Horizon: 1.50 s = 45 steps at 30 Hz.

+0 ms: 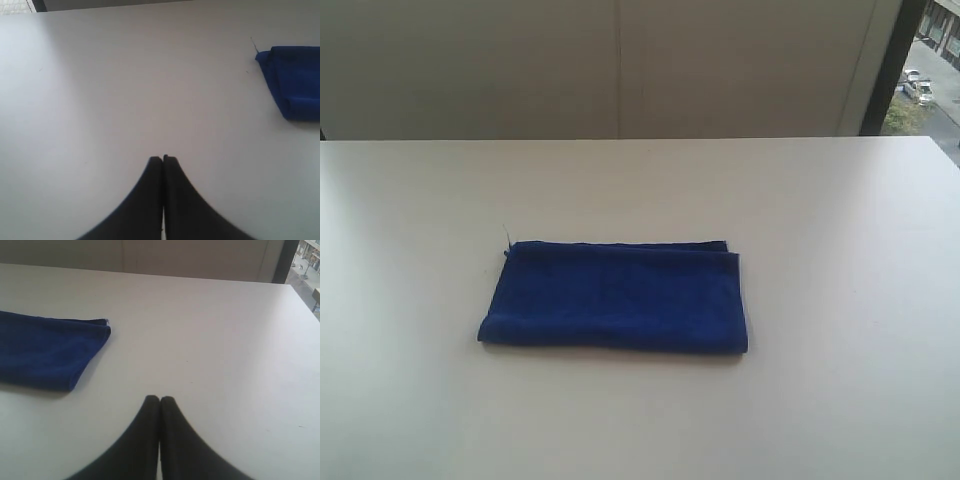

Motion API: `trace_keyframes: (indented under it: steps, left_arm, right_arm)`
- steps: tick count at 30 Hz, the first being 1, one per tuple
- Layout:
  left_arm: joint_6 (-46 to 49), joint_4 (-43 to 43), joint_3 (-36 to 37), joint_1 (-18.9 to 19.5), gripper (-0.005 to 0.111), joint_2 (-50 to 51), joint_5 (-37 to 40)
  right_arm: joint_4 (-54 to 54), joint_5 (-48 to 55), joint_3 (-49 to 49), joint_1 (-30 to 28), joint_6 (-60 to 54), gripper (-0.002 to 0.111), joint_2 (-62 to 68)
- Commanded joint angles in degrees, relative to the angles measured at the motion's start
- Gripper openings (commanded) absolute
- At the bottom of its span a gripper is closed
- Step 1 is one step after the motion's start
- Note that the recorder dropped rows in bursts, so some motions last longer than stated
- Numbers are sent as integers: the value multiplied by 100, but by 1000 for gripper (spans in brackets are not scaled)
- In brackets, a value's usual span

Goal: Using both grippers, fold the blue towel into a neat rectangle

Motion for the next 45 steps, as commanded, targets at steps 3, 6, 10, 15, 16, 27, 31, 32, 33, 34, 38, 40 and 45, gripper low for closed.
trace_keyframes:
  steps: [3,6,10,15,16,27,31,32,33,34,38,40,45]
  left_arm:
    - [-2,-19,20,-70,0,-29,-26]
    - [-2,-19,20,-70,0,-29,-26]
    - [-2,-19,20,-70,0,-29,-26]
    - [-2,-19,20,-70,0,-29,-26]
    - [-2,-19,20,-70,0,-29,-26]
    - [8,-19,20,-70,0,-29,-26]
    - [8,-19,20,-70,0,-29,-26]
    - [8,-19,20,-70,0,-29,-26]
    - [8,-19,20,-70,0,-29,-26]
    - [8,-19,20,-70,0,-29,-26]
    - [8,-19,20,-70,0,-29,-26]
    - [8,-19,20,-134,0,-29,-26]
    - [8,-19,20,-309,0,-29,-26]
  right_arm:
    - [-49,-32,13,23,0,0,-36]
    - [-49,-32,13,23,0,0,-36]
    - [-49,-32,13,23,0,0,-36]
    - [-49,-32,13,23,0,0,-36]
    - [-49,-32,13,23,0,0,-36]
    - [-49,-32,13,23,0,0,-36]
    - [-49,-32,13,23,0,0,-36]
    - [-49,-32,13,23,0,0,-36]
    - [-49,-32,13,23,0,0,-36]
    - [-49,-32,13,23,0,0,-36]
    - [-49,-32,13,23,0,0,-36]
    - [-49,-32,13,23,0,0,-36]
    - [-49,-32,13,23,0,0,-36]
